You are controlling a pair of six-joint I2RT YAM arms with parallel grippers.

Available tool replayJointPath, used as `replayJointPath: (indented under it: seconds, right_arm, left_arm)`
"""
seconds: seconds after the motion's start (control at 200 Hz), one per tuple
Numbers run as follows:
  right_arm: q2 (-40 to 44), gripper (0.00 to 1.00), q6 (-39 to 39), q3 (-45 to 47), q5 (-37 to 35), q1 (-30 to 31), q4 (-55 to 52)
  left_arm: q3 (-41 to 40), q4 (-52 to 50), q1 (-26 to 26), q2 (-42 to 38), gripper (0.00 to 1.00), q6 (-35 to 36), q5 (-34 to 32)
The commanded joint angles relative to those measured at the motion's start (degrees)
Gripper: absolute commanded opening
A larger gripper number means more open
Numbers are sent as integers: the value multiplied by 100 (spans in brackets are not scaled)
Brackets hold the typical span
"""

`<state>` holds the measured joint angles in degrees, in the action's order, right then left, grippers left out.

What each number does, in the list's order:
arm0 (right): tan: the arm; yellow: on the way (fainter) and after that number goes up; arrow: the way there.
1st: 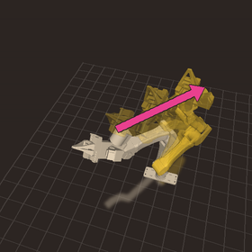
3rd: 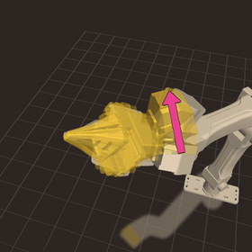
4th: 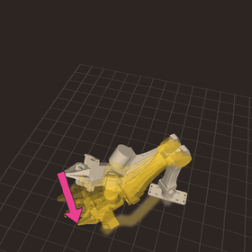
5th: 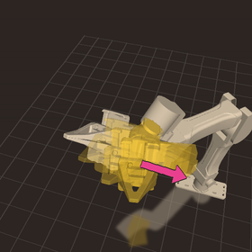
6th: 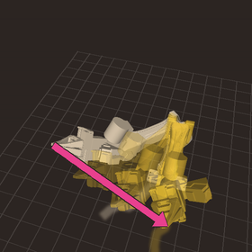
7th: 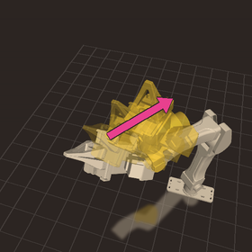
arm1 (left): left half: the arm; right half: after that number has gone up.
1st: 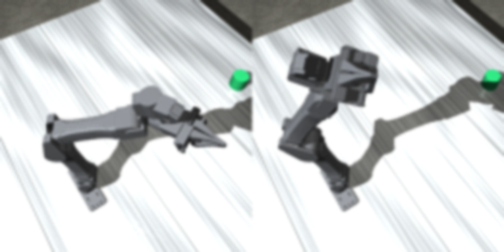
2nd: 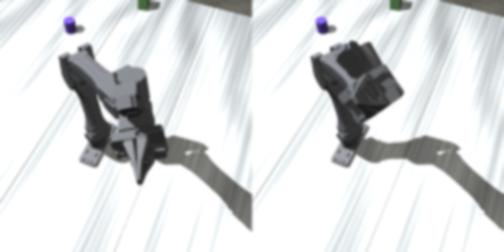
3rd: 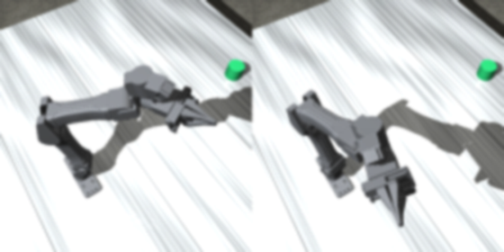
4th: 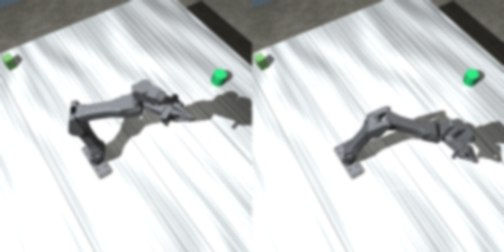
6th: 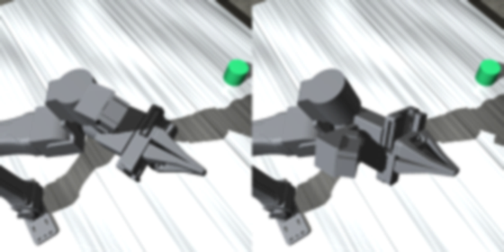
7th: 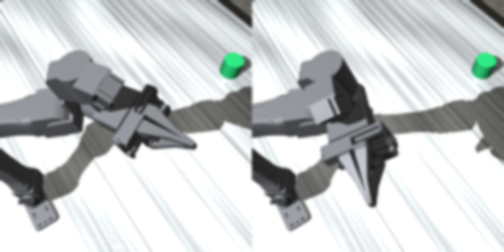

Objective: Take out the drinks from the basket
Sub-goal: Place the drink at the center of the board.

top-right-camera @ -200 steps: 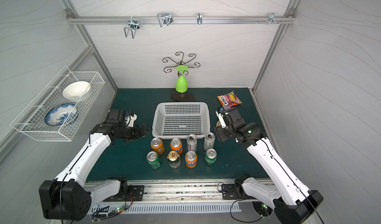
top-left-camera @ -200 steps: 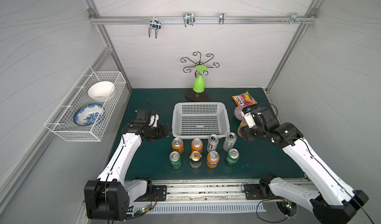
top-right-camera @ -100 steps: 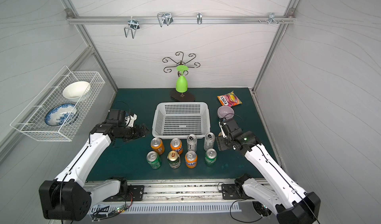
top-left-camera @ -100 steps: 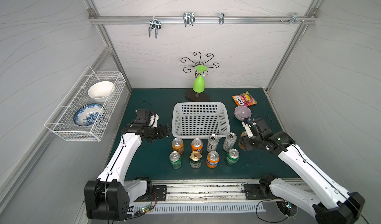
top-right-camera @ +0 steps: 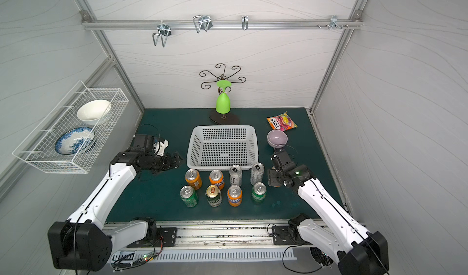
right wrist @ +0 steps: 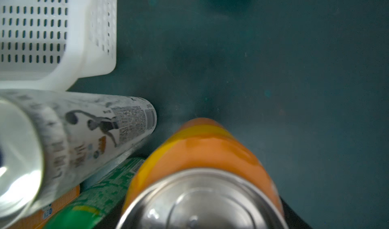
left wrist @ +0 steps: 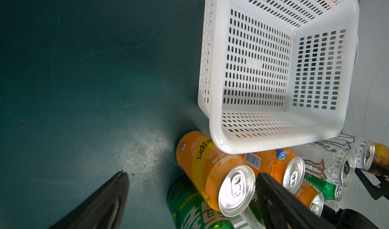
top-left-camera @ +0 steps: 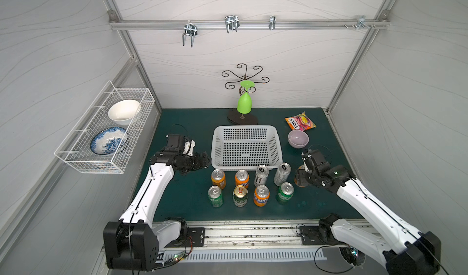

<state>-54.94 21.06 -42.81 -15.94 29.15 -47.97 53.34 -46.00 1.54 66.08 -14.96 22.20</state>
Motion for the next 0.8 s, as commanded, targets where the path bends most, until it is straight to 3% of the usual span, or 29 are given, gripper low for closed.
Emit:
replayJointPath:
  seconds: [0.0,0.795]
  right_arm:
    - [-22,61,323,48,-198,-48,531]
    - [-488,63,704,492,232,-49,1079]
  left_arm:
    - [238,135,-31,19,98,90,136]
    - [273,126,-31,54,98,87,127]
